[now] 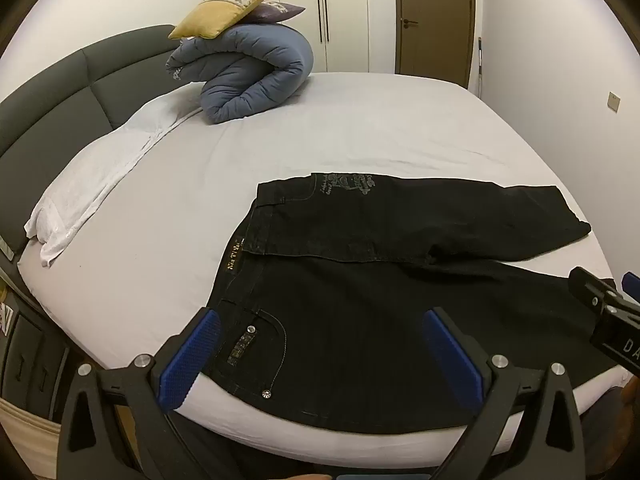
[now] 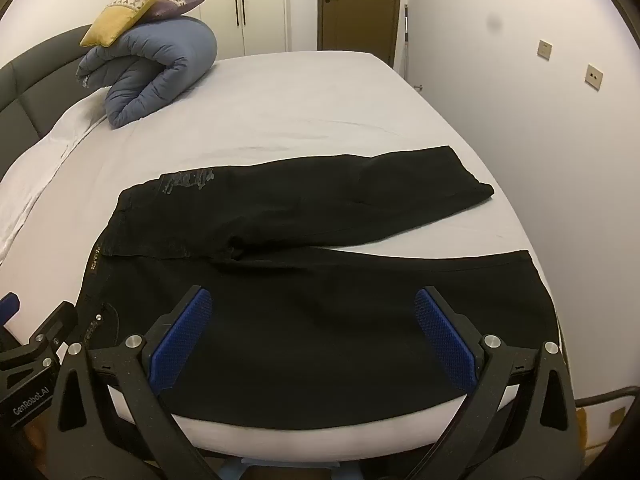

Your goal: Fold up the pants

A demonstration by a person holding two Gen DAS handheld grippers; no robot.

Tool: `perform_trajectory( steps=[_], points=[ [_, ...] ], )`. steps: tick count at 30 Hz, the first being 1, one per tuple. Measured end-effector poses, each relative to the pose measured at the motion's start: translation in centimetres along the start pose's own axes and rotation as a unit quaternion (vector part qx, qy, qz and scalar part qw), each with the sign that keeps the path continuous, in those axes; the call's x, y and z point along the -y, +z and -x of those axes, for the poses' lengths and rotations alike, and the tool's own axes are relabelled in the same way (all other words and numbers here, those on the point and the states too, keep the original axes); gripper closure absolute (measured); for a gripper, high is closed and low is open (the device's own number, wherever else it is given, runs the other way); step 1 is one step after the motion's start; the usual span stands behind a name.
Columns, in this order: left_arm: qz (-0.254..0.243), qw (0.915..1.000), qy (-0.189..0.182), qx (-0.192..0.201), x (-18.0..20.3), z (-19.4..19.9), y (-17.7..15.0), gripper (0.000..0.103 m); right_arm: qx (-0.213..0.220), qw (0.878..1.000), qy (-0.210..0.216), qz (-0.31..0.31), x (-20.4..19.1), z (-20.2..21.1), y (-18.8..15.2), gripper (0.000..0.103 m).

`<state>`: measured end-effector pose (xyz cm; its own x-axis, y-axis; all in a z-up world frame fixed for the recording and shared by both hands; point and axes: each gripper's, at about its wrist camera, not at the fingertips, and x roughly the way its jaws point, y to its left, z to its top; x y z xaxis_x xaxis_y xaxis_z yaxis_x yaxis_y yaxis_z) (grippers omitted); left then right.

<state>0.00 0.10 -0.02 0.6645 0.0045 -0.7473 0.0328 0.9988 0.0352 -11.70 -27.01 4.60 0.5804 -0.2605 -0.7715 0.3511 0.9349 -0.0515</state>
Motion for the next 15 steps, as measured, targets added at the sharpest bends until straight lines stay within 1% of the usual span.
perform_trajectory(
  steps=[2, 9, 11, 15],
  points=[
    [-0.011, 0.9999, 0.007, 0.003, 0.2, 0.0, 0.0, 0.0, -0.002, 1.0, 0.002, 0.0, -0.1, 0.0, 0.0, 0.0],
    [-0.011, 0.9999, 0.007, 0.002, 0.2, 0.0, 0.0, 0.0, -0.001, 1.0, 0.009, -0.002, -0.4, 0.3, 0.0, 0.0],
    [-0.011, 0.9999, 0.007, 0.002, 0.2, 0.0, 0.0, 0.0, -0.004, 1.0, 0.006, 0.007, -0.7, -0.1, -0.7, 0.0],
    [-0.008, 0.9999, 0.007, 0.001, 0.3, -0.5, -0.4, 0.0, -0.006, 1.0, 0.009, 0.009, -0.9, 0.0, -0.8, 0.0]
  ],
)
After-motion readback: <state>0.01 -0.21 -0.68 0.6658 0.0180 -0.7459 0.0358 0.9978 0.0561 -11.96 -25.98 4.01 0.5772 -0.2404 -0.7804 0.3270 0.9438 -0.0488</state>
